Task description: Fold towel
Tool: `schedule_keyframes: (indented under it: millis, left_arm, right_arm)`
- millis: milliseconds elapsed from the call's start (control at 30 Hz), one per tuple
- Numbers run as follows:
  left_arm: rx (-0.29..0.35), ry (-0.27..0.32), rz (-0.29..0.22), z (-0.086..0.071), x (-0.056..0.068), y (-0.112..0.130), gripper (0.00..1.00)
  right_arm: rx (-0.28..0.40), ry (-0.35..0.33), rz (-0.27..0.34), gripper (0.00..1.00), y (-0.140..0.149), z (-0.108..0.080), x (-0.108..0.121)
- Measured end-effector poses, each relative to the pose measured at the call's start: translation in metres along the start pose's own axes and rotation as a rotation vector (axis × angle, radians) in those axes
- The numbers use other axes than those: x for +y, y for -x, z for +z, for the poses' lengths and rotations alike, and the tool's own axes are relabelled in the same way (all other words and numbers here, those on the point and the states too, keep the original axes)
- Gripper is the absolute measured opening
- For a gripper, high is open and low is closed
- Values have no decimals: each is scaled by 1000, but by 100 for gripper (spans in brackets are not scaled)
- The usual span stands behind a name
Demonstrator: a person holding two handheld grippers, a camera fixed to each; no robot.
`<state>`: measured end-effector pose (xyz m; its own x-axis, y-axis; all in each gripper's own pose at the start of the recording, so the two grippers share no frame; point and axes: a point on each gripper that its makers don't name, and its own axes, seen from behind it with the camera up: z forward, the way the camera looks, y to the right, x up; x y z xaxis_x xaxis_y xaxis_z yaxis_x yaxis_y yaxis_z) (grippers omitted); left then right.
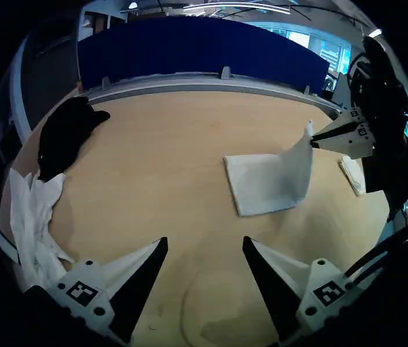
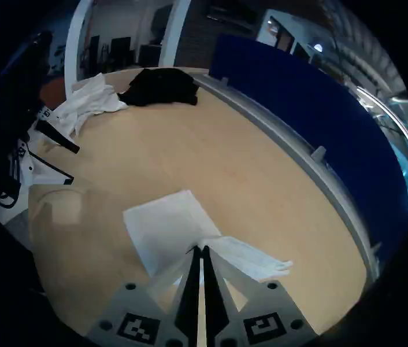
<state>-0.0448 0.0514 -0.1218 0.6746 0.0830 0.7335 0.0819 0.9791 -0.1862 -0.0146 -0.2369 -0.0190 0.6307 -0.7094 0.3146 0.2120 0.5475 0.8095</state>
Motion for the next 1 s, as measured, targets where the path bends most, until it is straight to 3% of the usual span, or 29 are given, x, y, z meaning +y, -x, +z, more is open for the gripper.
schedule_keyframes:
  millis: [367,600,867,1000]
  left_arm:
    - [15,-20,-19,-14,-7,7,96]
    - [9,-32,-52,-16,-14,15,96]
    - [11,-28,-61,-14,-13,15,96]
    - [10,-27,-57,-13,-13,14,96]
  right_arm:
    - [-25,-125,-73,3,-18,55,-60]
    - [-55,-193,-45,3,-9,90,-91]
    - [-53,-204,-14,5,-8,94,-92]
    - [-48,-198,-10,11,-9,92,-89]
